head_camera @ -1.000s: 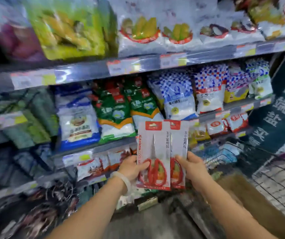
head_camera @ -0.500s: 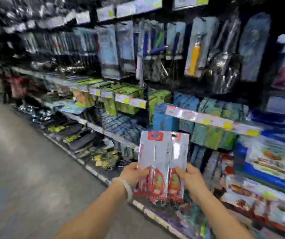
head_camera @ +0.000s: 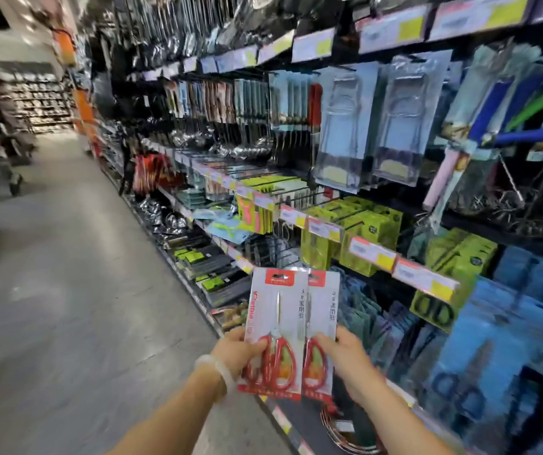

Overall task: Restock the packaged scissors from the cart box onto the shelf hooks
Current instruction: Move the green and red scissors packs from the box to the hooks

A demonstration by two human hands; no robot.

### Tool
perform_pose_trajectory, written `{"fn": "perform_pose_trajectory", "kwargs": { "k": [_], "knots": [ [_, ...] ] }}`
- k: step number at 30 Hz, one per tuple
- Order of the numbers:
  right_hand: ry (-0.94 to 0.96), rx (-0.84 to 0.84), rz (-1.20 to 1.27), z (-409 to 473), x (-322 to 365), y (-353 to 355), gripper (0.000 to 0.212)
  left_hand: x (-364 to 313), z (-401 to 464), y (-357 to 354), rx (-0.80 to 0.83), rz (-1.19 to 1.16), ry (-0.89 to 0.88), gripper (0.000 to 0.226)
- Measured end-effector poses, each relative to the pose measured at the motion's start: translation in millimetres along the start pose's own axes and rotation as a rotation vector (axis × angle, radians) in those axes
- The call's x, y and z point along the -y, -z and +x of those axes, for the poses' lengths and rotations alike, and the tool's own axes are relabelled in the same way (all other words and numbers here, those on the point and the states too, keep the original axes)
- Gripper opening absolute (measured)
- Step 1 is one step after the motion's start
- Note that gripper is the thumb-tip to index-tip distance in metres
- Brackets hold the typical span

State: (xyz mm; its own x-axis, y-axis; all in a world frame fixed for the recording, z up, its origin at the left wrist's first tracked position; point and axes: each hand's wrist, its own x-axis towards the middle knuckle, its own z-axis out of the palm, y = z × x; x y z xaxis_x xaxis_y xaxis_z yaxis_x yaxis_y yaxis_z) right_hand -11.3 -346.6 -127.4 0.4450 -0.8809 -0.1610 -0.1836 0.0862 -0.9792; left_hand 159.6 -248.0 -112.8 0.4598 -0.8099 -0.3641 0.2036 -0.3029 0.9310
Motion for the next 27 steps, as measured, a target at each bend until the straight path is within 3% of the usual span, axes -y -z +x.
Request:
{"fn": "perform_pose_trajectory", "kwargs": {
  "k": [6, 10, 15, 21, 27],
  "knots": [
    [0.017, -0.002, -0.012, 100.9, 24.8, -34.5, 0.015, -35.3, 93.5, 38.3, 0.022, -0.036, 0.015, 0.025],
    [-0.047, -0.044, -0.066, 156.1, 16.6, -59.0, 0.019, -39.5, 162.9, 65.1, 0.08, -0.05, 0.033, 0.021],
    [-0.121, -0.126, -0.112, 233.2, 5.2, -102.4, 0.022, -55.9, 256.4, 101.3, 0.205, -0.024, 0.068, 0.022],
    [-0.163, -0.356, -0.06, 312.6, 22.3, -162.5, 0.019, -100.5, 351.5, 153.3, 0.425, 0.112, 0.11, 0.026],
    [-0.165, -0.425, -0.014, 359.6, 55.4, -178.9, 0.009, -138.0, 411.0, 172.0, 0.545, 0.188, 0.115, 0.038]
  ]
}}
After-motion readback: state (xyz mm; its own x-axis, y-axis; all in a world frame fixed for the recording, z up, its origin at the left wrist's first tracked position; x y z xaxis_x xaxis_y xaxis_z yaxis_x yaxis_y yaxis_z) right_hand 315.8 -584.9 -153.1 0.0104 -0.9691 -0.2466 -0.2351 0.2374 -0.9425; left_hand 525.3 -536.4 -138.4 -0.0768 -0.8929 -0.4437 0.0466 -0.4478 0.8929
